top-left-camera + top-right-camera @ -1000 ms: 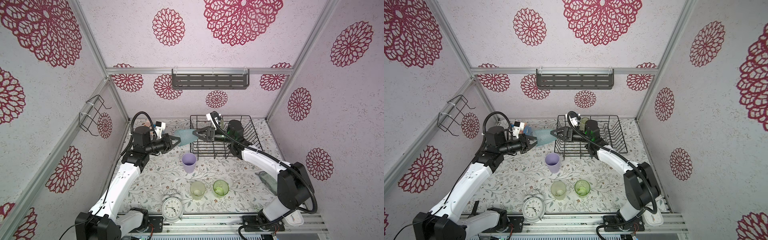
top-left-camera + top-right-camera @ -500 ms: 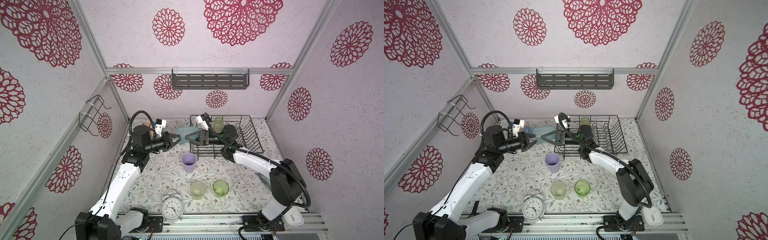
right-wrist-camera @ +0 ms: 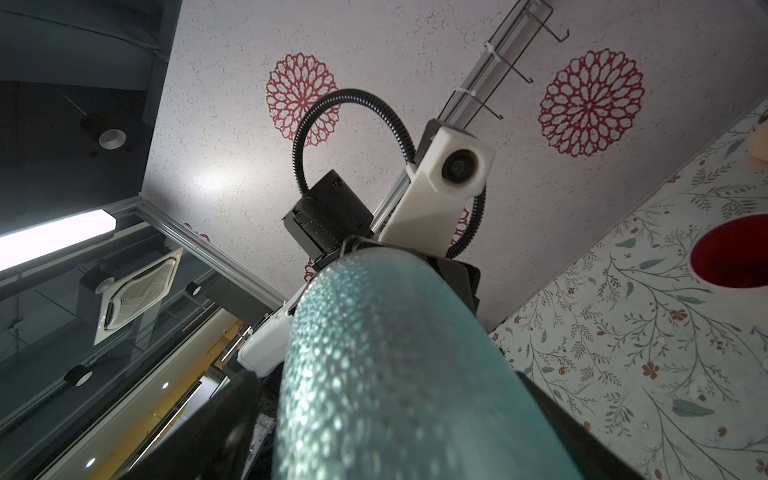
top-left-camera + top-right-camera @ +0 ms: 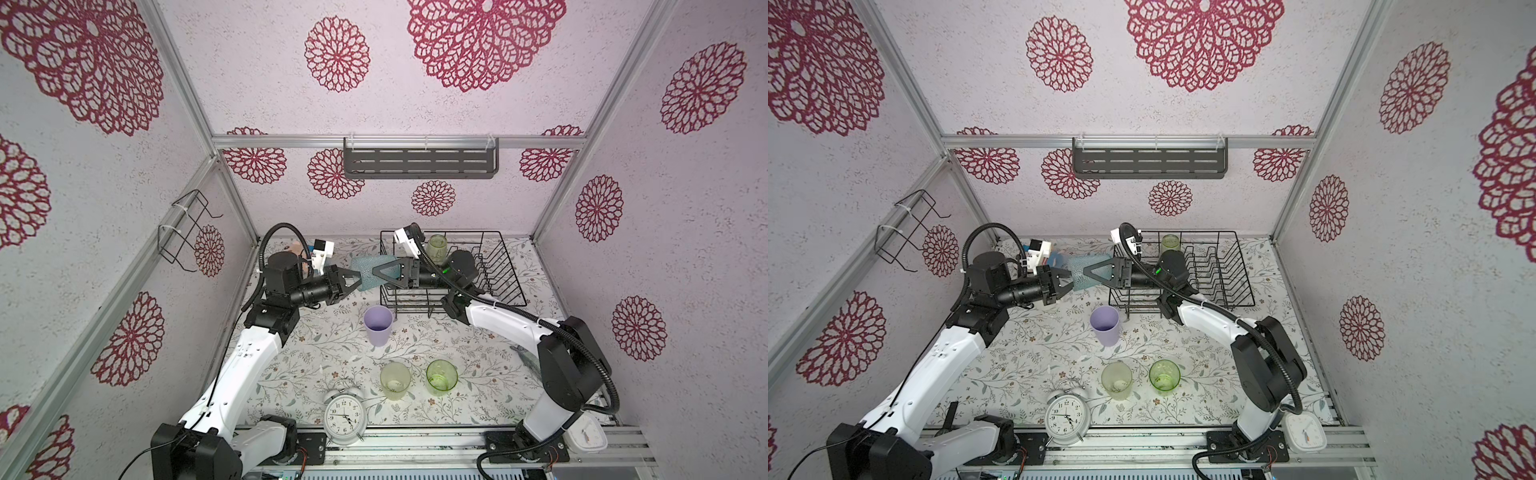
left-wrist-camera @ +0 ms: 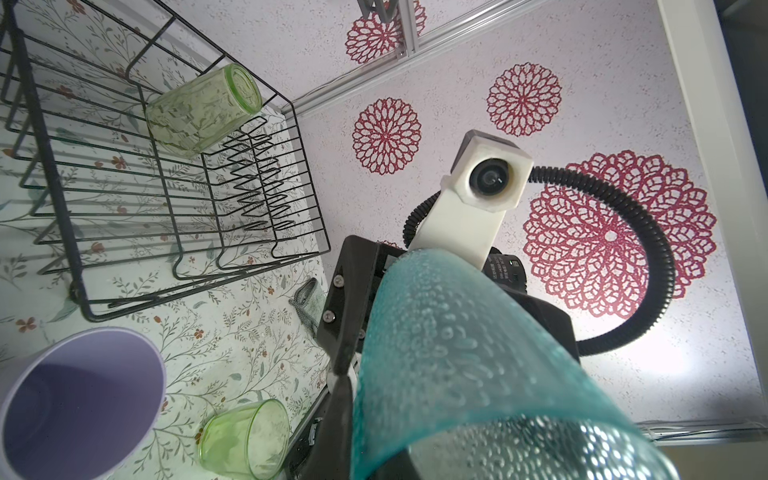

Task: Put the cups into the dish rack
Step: 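Hold the teal cup out with the left gripper while the right gripper grasps it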

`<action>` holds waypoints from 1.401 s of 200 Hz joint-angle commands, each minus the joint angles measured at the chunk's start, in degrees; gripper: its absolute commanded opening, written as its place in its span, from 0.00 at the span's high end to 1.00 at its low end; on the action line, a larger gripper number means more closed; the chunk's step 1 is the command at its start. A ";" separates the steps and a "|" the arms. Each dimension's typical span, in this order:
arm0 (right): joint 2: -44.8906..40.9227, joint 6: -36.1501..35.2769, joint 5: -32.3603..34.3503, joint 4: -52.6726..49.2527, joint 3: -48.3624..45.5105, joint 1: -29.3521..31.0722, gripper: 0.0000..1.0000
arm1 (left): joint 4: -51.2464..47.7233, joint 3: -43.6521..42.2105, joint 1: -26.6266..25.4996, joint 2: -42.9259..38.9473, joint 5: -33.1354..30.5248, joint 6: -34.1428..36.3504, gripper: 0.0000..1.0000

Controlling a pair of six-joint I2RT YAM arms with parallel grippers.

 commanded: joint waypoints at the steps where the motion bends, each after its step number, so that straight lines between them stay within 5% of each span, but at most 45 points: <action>1: -0.61 -0.04 1.26 4.16 2.43 -0.45 0.05 | 1.34 -0.53 -0.27 -1.13 0.50 0.13 0.92; 54: -0.38 1.14 1.76 5.37 2.09 -0.46 0.16 | 1.37 -0.68 -0.45 -0.58 0.16 -0.05 0.91; 107: 0.60 2.44 3.18 6.56 1.38 -0.75 0.26 | 0.87 -1.29 -0.36 -0.49 -0.85 -0.14 0.78; 140: 2.41 5.04 4.61 8.27 1.24 -1.15 0.31 | 0.56 -1.56 -0.27 -0.49 -1.68 -0.14 0.81; 189: 4.01 8.47 6.71 12.57 -0.32 -1.15 0.14 | 1.67 -1.77 -0.18 -0.67 -3.91 -0.87 1.00; 280: 6.34 12.81 8.22 17.80 -0.93 0.59 0.12 | 4.96 -2.61 -0.01 1.74 -5.37 -3.56 1.00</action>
